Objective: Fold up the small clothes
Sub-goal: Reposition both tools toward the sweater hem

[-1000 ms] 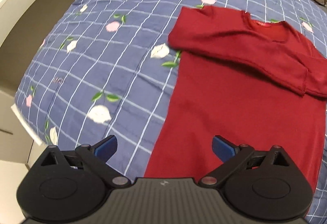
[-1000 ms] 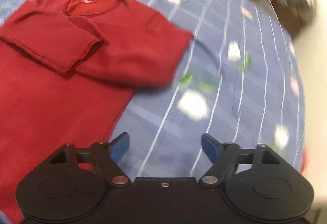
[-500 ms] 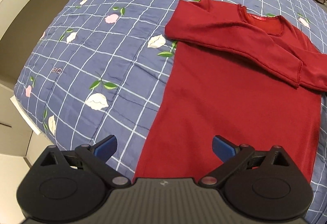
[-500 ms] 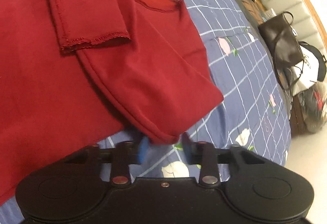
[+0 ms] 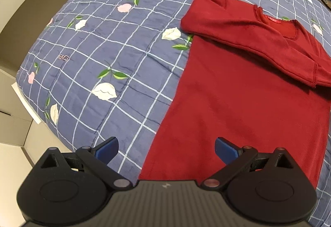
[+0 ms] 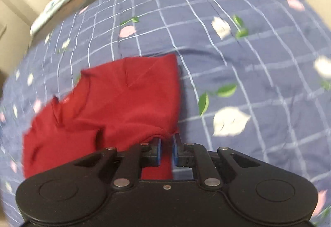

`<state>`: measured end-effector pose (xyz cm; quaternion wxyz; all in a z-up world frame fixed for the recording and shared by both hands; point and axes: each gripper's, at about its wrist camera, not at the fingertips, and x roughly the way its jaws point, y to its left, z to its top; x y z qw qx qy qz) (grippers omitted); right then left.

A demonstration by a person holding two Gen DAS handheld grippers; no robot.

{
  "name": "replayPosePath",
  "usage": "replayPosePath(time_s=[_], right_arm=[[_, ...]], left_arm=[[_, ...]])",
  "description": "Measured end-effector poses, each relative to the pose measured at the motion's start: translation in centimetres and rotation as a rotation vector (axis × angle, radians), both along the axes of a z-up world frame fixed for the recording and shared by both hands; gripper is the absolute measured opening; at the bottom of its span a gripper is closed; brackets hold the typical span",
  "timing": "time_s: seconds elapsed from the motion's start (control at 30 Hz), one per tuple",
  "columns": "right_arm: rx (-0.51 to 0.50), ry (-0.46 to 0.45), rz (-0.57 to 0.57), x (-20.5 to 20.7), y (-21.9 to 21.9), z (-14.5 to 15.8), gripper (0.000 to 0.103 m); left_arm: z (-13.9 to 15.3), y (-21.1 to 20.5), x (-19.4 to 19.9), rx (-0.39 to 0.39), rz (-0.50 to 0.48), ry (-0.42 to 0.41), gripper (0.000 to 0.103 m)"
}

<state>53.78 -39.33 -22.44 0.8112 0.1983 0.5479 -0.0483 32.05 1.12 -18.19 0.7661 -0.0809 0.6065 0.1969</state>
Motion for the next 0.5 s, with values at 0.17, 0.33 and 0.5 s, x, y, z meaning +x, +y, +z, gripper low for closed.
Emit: replayPosePath(time_s=[0.17, 0.33, 0.5], right_arm=[[-0.042, 0.007, 0.072, -1.8, 0.2, 0.4, 0.043], [-0.015, 0.065, 0.170, -8.1, 0.9, 0.7, 0.068], [0.078, 0.194, 0.203, -14.8, 1.9, -0.8, 0.075]], left_arm=[[-0.8, 0.1, -0.3, -0.003, -0.042, -0.007, 0.101], [-2.1, 1.1, -0.7, -0.019, -0.077, -0.014, 0.102], [-4.3, 3.0, -0.9, -0.066, -0.097, -0.003, 0.102]])
